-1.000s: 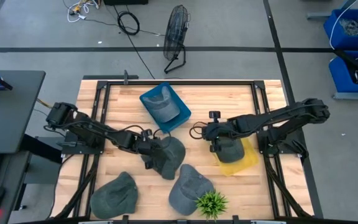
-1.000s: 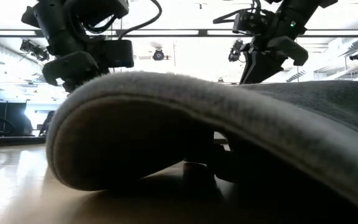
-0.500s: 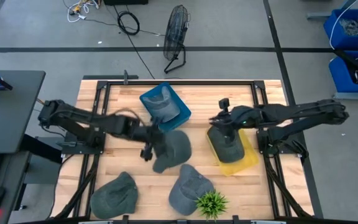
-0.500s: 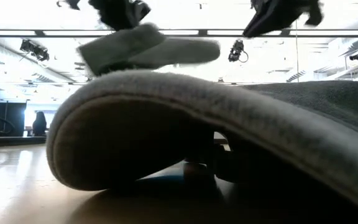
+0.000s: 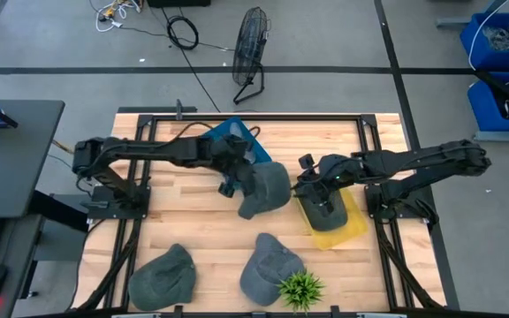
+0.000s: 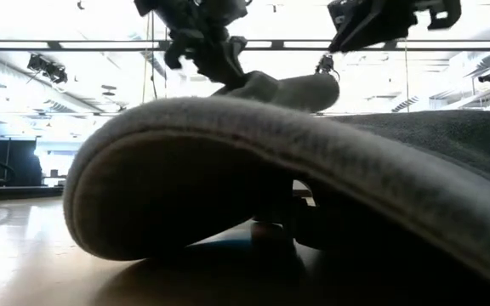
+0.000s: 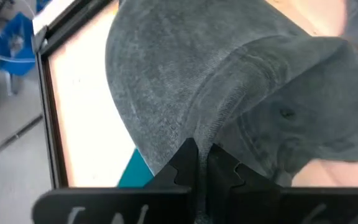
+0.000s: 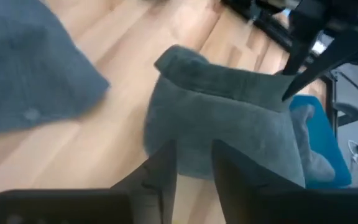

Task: Pick & Place hat
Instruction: Put the right black cap into the yellow bin

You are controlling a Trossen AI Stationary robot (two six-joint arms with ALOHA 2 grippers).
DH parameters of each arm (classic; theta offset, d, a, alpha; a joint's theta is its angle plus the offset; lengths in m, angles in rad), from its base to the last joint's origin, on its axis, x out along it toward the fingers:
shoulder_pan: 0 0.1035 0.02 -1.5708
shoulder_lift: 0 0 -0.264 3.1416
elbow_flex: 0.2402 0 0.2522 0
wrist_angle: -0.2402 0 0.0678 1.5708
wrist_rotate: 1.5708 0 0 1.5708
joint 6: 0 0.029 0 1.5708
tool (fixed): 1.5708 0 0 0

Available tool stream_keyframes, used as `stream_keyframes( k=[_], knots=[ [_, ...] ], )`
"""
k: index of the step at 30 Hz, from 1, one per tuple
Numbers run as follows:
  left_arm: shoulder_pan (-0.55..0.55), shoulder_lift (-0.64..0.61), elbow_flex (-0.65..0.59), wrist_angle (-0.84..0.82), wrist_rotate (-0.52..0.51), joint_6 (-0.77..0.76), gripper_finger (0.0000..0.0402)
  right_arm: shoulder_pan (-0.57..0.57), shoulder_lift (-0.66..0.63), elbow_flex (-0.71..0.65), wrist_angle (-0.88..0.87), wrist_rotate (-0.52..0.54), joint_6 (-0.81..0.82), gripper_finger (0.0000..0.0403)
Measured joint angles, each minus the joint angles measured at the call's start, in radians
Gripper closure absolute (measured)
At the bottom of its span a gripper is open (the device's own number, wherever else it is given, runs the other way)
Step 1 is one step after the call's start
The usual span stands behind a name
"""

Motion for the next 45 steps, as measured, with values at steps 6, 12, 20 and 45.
stream_keyframes(
  k=[6,12,20,45],
  knots=[
    [-0.003,0.043,0.000,0.004,0.000,0.053,0.0386,0.000,0.072,0.000,0.035,0.125,-0.039,0.0247],
    [-0.011,0.029,-0.001,0.007,0.000,0.051,0.0386,0.000,0.088,-0.001,-0.011,0.225,-0.085,0.0213],
    [-0.006,0.006,0.003,-0.010,0.120,0.081,0.0386,0.010,0.087,-0.001,-0.019,0.261,-0.144,0.0223],
    [0.122,0.006,0.004,0.111,0.414,-0.134,0.0383,0.117,0.086,-0.001,0.173,0.179,-0.226,0.0311]
  ],
)
